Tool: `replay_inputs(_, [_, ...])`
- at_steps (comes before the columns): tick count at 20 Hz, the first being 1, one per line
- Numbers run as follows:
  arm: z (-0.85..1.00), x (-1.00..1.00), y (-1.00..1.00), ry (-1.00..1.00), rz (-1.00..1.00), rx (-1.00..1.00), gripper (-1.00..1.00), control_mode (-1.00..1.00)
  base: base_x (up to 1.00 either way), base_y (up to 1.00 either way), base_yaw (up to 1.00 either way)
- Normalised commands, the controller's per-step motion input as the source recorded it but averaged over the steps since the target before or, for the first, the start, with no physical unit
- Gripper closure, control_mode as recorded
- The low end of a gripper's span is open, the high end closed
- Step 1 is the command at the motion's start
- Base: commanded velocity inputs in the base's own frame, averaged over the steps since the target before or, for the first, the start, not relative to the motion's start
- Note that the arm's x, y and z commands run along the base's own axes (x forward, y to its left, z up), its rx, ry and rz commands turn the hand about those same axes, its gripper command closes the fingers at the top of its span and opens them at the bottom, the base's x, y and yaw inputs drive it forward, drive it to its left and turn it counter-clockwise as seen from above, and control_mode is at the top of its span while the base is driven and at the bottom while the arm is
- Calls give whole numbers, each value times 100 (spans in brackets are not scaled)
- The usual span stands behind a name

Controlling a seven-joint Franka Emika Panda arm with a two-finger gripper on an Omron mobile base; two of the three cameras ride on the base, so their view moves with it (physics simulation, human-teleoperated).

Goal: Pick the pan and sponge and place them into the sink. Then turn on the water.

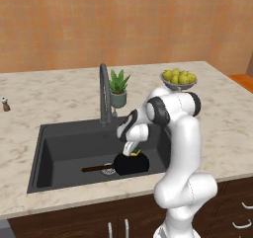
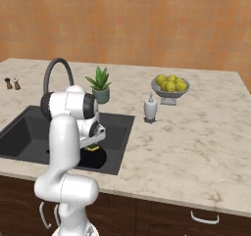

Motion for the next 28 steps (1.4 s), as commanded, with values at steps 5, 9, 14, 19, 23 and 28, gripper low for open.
replay_inputs(5, [-57, 22, 1, 0, 0, 0, 100, -100, 0, 0, 0])
replay_inputs(9, [-36, 0, 0, 0, 0, 0, 100, -100, 0, 0, 0])
replay_inputs(14, [-8, 0, 0, 0, 0, 0, -100, -100, 0, 0, 0])
replay_inputs(19, [6, 0, 0, -1, 0, 0, -100, -100, 0, 0, 0])
replay_inputs(23, [74, 0, 0, 0, 0, 0, -100, -100, 0, 0, 0])
replay_inputs(28, [100, -15, 0, 0, -1, 0, -100, -100, 0, 0, 0])
